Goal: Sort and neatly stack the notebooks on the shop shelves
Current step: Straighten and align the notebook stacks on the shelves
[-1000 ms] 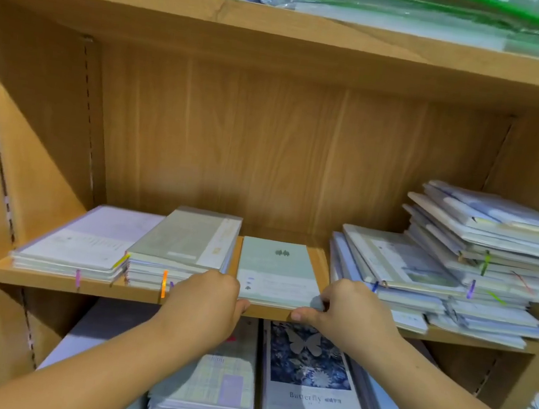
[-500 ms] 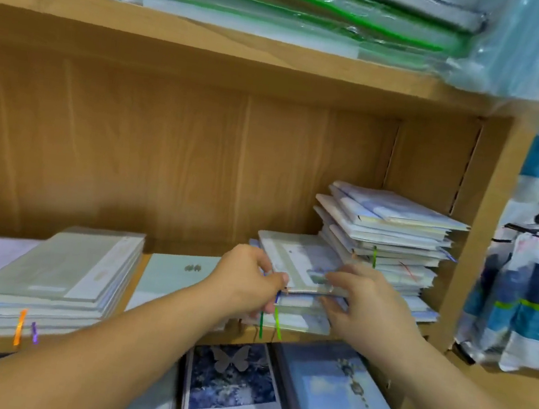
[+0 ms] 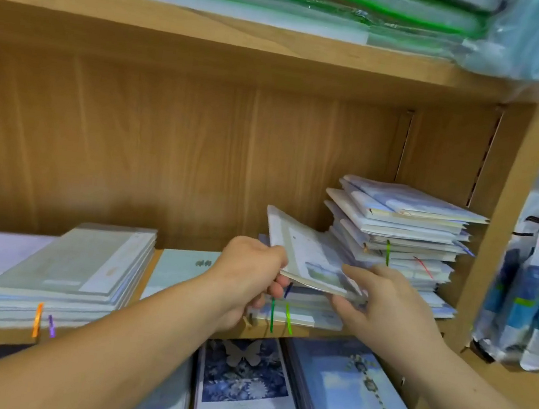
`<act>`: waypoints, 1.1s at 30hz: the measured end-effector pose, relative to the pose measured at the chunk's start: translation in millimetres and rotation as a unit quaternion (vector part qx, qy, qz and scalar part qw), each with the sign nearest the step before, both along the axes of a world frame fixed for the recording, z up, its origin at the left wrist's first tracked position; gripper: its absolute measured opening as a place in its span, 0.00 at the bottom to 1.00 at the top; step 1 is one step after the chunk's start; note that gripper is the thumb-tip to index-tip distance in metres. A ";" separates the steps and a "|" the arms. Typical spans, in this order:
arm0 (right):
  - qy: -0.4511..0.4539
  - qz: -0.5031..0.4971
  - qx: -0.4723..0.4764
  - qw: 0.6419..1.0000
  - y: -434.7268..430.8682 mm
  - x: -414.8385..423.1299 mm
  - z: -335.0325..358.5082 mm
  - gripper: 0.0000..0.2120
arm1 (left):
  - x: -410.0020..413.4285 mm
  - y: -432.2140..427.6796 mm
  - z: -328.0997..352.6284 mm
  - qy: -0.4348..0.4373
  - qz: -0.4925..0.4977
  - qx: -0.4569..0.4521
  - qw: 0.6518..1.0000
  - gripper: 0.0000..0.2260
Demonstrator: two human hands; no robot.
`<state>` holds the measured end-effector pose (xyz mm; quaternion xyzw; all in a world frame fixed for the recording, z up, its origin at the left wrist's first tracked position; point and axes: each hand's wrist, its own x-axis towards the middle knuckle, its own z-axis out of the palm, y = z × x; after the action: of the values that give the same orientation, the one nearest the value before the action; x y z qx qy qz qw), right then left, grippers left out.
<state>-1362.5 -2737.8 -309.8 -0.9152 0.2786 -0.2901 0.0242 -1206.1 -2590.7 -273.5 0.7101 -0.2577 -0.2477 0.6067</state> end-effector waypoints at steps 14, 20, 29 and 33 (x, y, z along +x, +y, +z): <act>-0.031 0.118 0.189 0.974 110.6 104.4 9.1 0.18 | 87.8 163.2 -22.1 -0.209 0.075 0.086 0.971 0.21; 0.114 0.058 0.155 0.980 106.6 102.5 -7.0 0.27 | 86.1 166.4 -50.4 -0.460 0.070 0.261 0.846 0.21; 0.054 0.084 0.272 0.957 102.3 100.9 -15.9 0.21 | 85.2 164.6 -70.4 -0.421 0.020 0.279 0.863 0.16; 0.004 0.116 0.437 0.892 106.0 98.7 -29.4 0.22 | 80.3 161.8 -81.3 -0.383 0.040 0.227 0.895 0.13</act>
<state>-1263.9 -2631.8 -339.2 -0.8389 0.2696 -0.1307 0.4545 -1125.8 -2428.9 -354.8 0.8779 -0.3784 0.0160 0.2931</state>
